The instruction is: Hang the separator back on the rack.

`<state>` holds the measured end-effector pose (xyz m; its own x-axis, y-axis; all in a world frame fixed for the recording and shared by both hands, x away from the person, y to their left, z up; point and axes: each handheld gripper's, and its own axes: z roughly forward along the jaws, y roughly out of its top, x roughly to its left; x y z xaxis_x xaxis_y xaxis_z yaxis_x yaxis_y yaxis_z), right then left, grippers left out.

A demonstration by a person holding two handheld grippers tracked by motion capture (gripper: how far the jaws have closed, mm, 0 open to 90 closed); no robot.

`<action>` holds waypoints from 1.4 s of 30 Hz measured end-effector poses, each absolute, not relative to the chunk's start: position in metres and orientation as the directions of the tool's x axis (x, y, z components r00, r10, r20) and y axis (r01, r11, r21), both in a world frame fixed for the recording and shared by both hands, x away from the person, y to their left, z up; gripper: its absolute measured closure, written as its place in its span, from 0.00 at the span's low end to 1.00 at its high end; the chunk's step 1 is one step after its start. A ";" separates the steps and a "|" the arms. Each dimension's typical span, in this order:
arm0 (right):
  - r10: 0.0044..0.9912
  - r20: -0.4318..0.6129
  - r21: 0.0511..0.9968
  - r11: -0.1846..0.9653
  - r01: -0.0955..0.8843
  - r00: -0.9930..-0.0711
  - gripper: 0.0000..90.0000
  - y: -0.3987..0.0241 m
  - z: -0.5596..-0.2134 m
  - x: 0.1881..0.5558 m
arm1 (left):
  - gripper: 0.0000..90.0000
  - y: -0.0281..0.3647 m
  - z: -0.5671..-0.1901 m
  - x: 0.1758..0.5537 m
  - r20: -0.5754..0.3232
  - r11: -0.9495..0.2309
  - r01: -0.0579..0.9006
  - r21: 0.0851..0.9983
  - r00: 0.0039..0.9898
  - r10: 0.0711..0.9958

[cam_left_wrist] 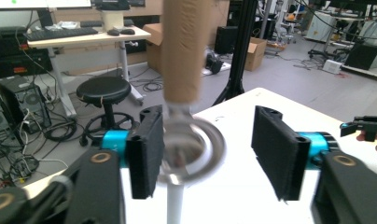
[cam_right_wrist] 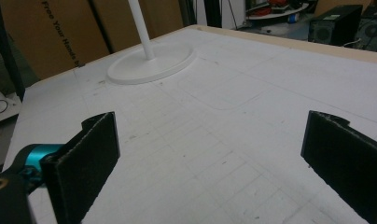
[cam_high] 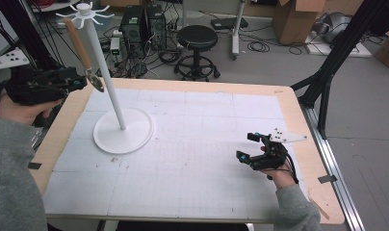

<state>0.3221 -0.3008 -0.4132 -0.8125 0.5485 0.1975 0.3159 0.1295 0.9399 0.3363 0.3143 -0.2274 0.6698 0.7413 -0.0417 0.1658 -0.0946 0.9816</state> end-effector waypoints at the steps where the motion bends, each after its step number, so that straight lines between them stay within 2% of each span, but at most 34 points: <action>1: 0.549 0.200 0.939 0.129 0.318 -0.812 0.04 -0.301 -0.413 0.322 | 0.41 0.314 -0.230 0.335 -0.035 -0.097 0.157 0.983 0.674 0.738; 7: 0.551 0.201 0.938 0.130 0.321 -0.810 0.04 -0.301 -0.412 0.320 | 0.19 0.309 -0.248 0.327 0.032 -0.140 0.099 0.985 0.694 0.719; 14: 0.552 0.193 0.939 0.135 0.316 -0.811 0.04 -0.301 -0.412 0.320 | 0.12 0.305 -0.270 0.316 0.049 -0.124 0.050 0.991 0.726 0.686; 17: 0.551 0.194 0.939 0.136 0.316 -0.811 0.04 -0.300 -0.412 0.319 | 0.07 0.303 -0.282 0.314 0.024 -0.105 0.065 0.992 0.730 0.683; 23: 0.556 0.184 0.941 0.138 0.309 -0.810 0.04 -0.301 -0.411 0.318 | 0.07 0.297 -0.303 0.307 -0.017 -0.074 0.089 0.993 0.742 0.671; 42: 0.565 0.172 0.944 0.139 0.299 -0.807 0.04 -0.302 -0.410 0.317 | 0.07 0.279 -0.356 0.300 -0.046 -0.092 0.144 0.985 0.740 0.671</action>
<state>0.3169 -0.3021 -0.4098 -0.8071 0.5647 0.1724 0.2988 0.1388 0.9442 0.3000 0.2793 -0.3560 0.7398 0.6712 -0.0458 0.1441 -0.0916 0.9853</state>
